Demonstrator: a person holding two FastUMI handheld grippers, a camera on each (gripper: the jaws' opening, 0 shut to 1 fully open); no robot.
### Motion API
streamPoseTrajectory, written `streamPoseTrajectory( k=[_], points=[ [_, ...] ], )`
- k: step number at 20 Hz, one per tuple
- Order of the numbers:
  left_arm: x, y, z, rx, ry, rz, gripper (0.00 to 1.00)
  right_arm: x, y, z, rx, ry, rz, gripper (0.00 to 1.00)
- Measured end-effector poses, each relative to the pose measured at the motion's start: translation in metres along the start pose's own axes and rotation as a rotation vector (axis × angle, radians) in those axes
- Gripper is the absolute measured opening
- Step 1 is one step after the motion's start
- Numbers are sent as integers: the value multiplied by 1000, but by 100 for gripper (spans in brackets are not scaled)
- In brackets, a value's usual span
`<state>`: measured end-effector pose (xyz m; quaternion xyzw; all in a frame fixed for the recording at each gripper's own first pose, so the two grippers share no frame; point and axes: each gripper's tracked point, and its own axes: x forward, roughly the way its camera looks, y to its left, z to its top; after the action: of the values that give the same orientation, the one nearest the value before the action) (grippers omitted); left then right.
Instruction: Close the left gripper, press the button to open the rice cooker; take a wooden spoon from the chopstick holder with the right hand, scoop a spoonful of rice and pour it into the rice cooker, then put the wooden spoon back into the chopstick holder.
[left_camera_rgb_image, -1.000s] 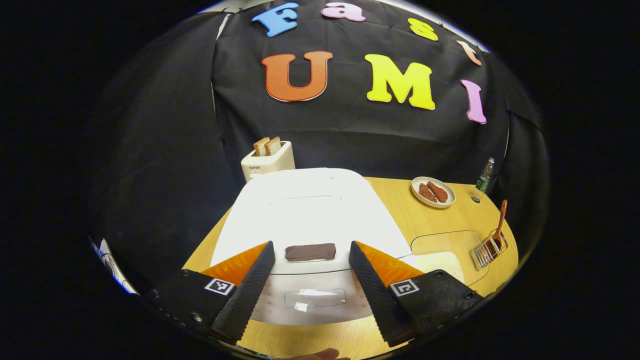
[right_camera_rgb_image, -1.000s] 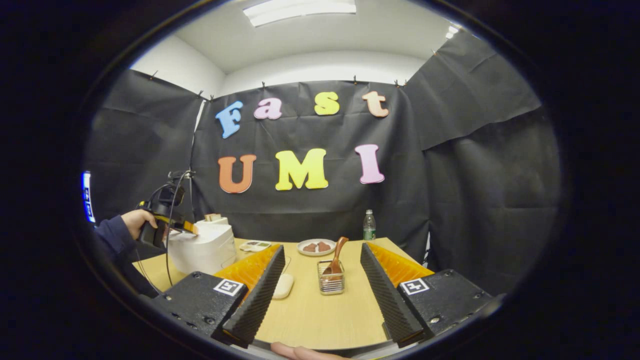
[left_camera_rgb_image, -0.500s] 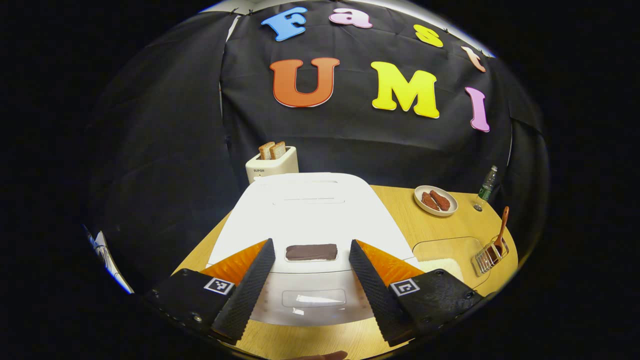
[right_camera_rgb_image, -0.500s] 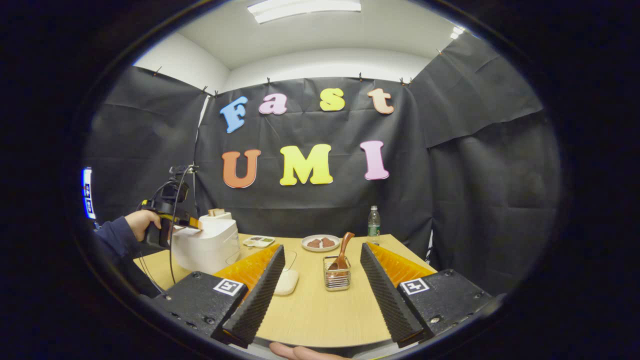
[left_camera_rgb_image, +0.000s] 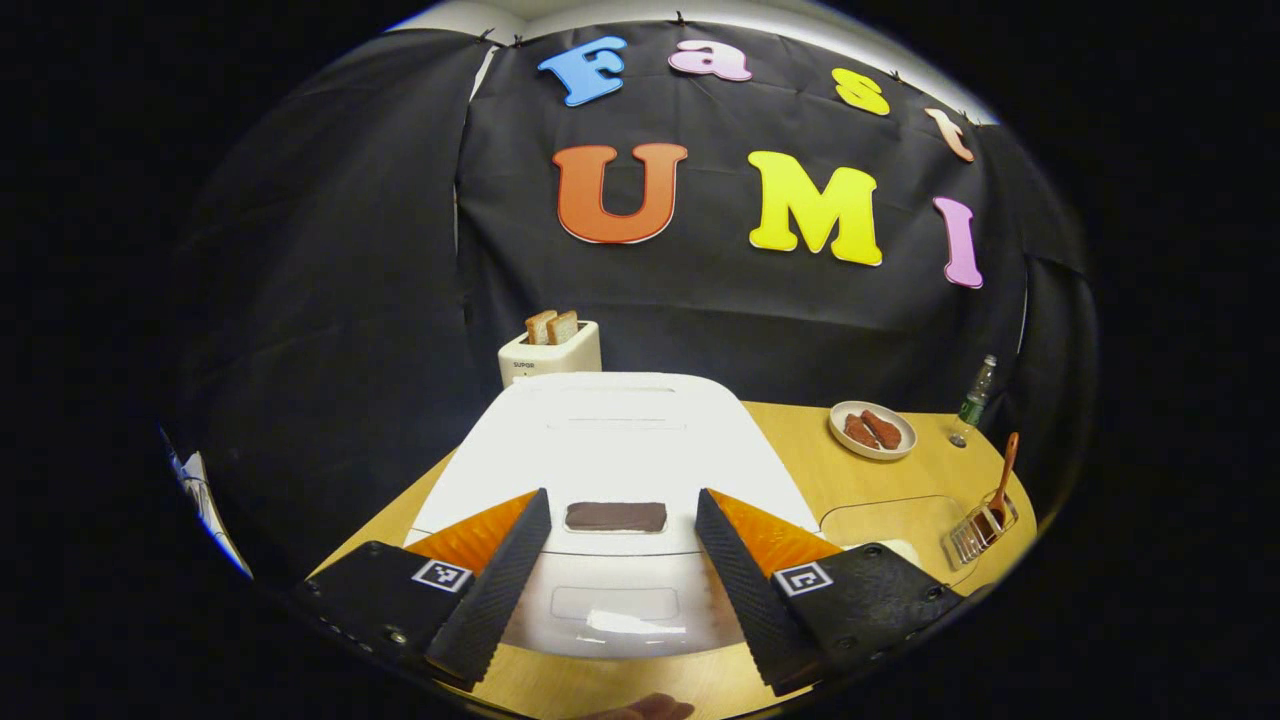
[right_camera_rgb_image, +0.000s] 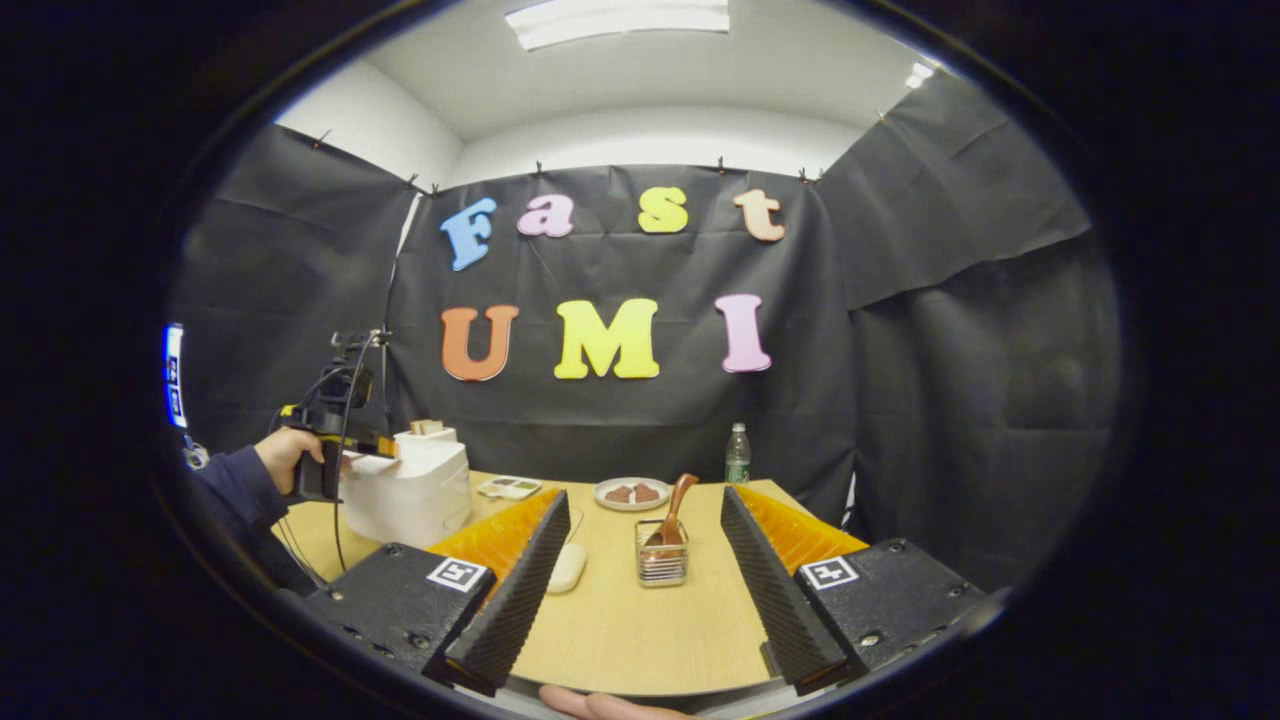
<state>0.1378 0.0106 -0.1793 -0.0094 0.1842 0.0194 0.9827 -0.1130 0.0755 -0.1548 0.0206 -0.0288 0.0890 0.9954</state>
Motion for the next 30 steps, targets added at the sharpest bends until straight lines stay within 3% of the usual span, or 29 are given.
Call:
streamPoseTrajectory(
  k=[12, 20, 26, 30],
  points=[
    [-130, -20, 72, 67, -262, -62, 94, 13, -8, 0, 21, 14, -43, 98],
    [-214, -34, 58, 74, -400, -102, 94, 15, -4, 16, 25, 0, -61, 99],
    [-242, -62, 36, 76, -445, -105, 94, 8, 12, 33, -1, -1, -51, 96],
    [-269, -83, 27, 105, -470, -152, 94, 5, 18, 39, -22, -30, -59, 100]
  ],
)
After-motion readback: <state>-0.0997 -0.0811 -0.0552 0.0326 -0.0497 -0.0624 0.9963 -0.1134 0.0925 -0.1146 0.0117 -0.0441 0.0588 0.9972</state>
